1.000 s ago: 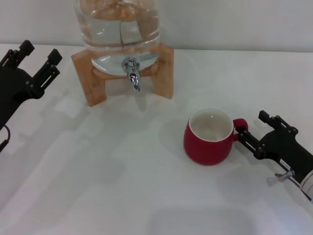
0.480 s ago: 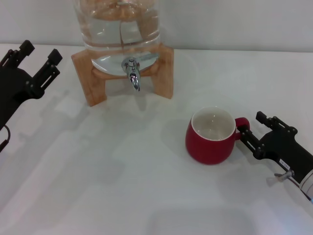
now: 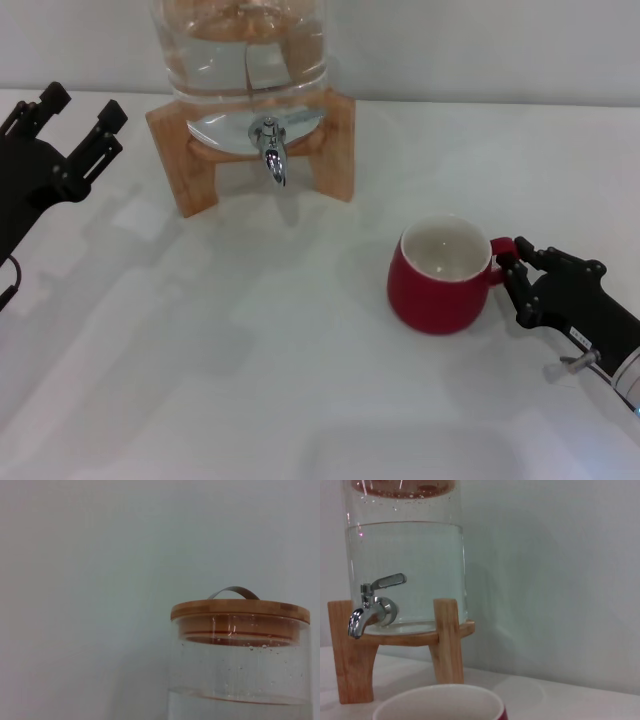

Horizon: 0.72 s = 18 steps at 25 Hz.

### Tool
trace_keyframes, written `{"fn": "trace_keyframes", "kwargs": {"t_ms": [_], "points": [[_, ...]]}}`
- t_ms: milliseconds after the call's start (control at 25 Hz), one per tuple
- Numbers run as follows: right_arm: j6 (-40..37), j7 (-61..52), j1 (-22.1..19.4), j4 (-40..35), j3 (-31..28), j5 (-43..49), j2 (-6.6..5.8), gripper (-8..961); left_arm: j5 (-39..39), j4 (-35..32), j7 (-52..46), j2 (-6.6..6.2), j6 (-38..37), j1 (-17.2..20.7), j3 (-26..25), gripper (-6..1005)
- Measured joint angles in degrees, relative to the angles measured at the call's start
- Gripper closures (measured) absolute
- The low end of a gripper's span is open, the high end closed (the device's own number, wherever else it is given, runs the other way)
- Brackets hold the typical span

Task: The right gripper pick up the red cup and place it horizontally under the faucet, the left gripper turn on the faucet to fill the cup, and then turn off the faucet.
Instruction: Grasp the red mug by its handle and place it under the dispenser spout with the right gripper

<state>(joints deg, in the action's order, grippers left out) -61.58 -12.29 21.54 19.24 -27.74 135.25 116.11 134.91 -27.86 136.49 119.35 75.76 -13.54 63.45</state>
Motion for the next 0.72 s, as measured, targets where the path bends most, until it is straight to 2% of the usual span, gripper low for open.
{"fn": "trace_keyframes", "kwargs": {"t_ms": [40, 720], "points": [[-0.07, 0.00, 0.00, 0.00, 0.01, 0.01, -0.01, 759, 0.00, 0.00, 0.00, 0.00, 0.00, 0.00, 0.00, 243], [-0.44, -0.01, 1.03, 0.00, 1.02, 0.26, -0.16, 795, 0.08, 0.00, 0.00, 0.00, -0.14, 0.00, 0.00, 242]]}}
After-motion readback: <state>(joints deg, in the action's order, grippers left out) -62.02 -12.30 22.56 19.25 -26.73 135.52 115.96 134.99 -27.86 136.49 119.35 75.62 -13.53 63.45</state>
